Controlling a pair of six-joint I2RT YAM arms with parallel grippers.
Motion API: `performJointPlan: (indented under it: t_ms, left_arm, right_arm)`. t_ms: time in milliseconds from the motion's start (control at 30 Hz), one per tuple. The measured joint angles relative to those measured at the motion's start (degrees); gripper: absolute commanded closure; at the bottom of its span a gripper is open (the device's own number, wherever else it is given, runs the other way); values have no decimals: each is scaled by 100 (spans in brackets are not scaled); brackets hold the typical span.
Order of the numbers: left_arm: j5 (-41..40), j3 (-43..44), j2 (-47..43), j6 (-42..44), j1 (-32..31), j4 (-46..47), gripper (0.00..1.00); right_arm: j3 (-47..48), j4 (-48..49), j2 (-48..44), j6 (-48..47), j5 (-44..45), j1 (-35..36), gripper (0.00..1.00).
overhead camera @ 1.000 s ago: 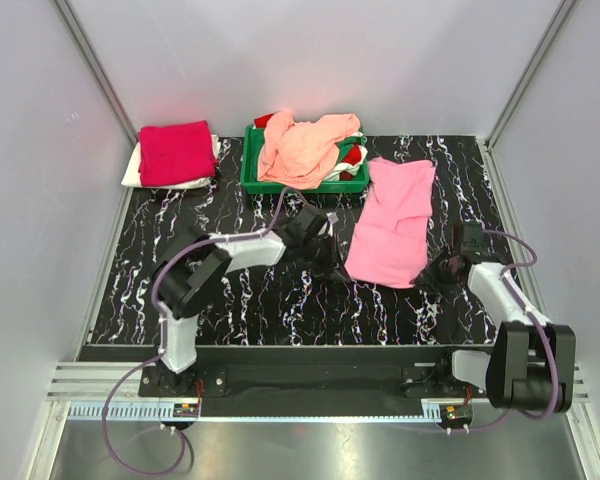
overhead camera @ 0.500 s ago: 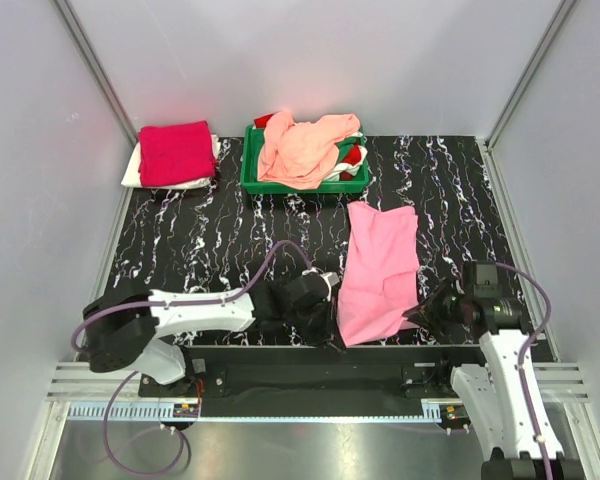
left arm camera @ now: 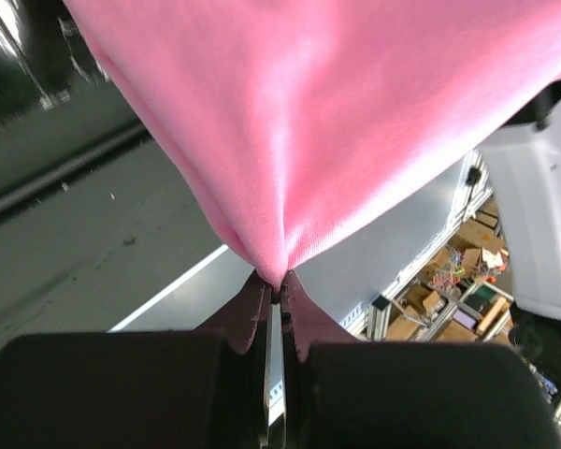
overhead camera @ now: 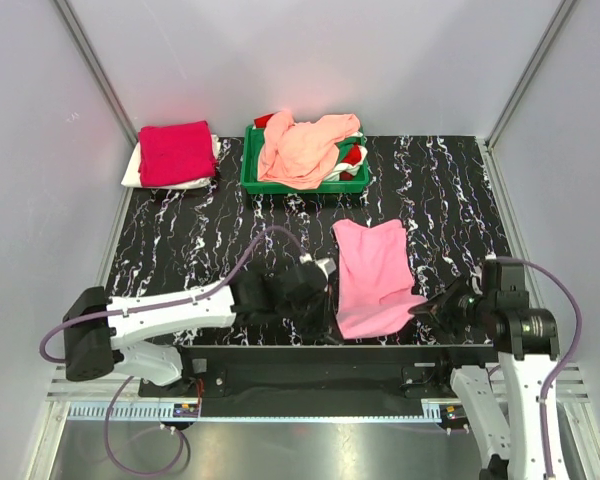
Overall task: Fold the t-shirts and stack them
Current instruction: Fold the tshirt
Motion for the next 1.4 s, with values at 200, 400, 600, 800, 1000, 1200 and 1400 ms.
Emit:
performJointPlan:
  t_ms: [200,400,600,800,1000,1200,1400]
  left_arm:
    - [404,883,503,813,1014,-601,97]
    - [905,2050,1425,1663,1950,-1255,98]
    - [1307,3110,2286,2291,2358,-1687,99]
    - [1652,3810,2970,2629,2645,-2024,100]
    - [2000,5021,3871,2892,3180,-2389,98]
    - [2527,6585,5195,2990,3851,-2452,63]
    - [2975,7451,6686,2538,4535,-1644,64]
  right_arm:
    - [264,728,1043,103,61,0,100]
    - [208,1589,1888,144,90,0,100]
    - [203,2144,2483,142,155,0,100]
    - [407,2555,3344,122,184,0,100]
    - [1121,2905,4391,72,299,-26,100]
    - [2343,3390,6078,50,337,-111,69]
    - [3764,3641,8159,-94,737,-153,42]
